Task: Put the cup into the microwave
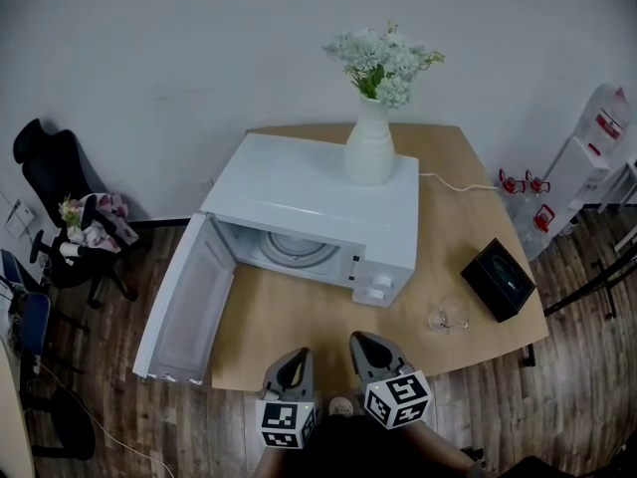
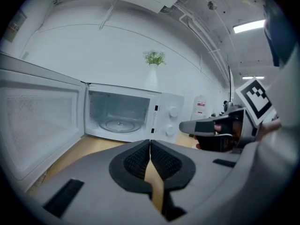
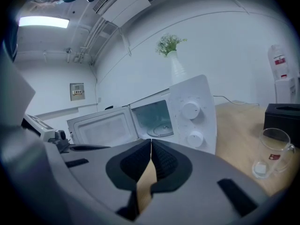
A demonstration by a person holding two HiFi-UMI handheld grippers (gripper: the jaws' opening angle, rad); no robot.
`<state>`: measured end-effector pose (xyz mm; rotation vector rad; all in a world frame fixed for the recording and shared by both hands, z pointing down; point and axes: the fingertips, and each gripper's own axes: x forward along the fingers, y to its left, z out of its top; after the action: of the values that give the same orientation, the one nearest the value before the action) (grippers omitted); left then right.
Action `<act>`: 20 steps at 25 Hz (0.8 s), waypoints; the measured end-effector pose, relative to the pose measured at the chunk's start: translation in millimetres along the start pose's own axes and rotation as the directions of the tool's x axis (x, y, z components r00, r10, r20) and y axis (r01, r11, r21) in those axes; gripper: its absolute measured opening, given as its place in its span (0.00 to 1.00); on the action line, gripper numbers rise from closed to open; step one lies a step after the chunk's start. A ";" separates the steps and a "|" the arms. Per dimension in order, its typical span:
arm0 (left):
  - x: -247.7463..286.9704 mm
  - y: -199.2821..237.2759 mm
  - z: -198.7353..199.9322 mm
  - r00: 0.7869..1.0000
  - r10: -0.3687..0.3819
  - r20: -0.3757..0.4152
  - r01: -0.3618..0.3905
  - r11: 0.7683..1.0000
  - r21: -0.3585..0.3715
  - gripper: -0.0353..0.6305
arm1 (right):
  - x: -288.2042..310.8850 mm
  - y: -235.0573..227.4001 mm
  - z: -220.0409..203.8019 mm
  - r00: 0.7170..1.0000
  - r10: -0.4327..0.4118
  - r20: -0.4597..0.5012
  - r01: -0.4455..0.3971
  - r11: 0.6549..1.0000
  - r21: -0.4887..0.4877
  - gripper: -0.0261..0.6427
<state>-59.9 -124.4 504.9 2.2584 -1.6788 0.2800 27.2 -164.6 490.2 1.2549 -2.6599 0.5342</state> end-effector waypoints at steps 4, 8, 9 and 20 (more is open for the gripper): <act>8.4 -3.1 1.4 1.000 -0.003 0.006 0.003 1.000 0.000 0.06 | 3.3 -11.7 -2.3 1.000 -0.015 0.000 0.015 1.000 0.019 0.03; 9.7 -1.7 3.5 1.000 -0.004 0.012 0.004 1.000 0.006 0.06 | 5.0 -15.2 -7.6 1.000 -0.028 -0.006 0.028 0.999 0.046 0.03; 9.7 -1.1 4.9 1.000 -0.005 0.015 0.005 1.000 0.006 0.06 | 4.7 -15.0 -8.9 1.000 -0.030 -0.007 0.031 0.998 0.049 0.03; 22.0 -10.4 12.9 0.995 -0.094 0.016 0.094 0.995 0.030 0.06 | -5.8 -30.4 -15.4 0.992 -0.126 0.005 0.125 0.986 0.106 0.03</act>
<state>-43.9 -146.1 498.9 2.3596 -1.5813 0.2651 54.1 -172.5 510.4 1.4474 -2.5697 0.6572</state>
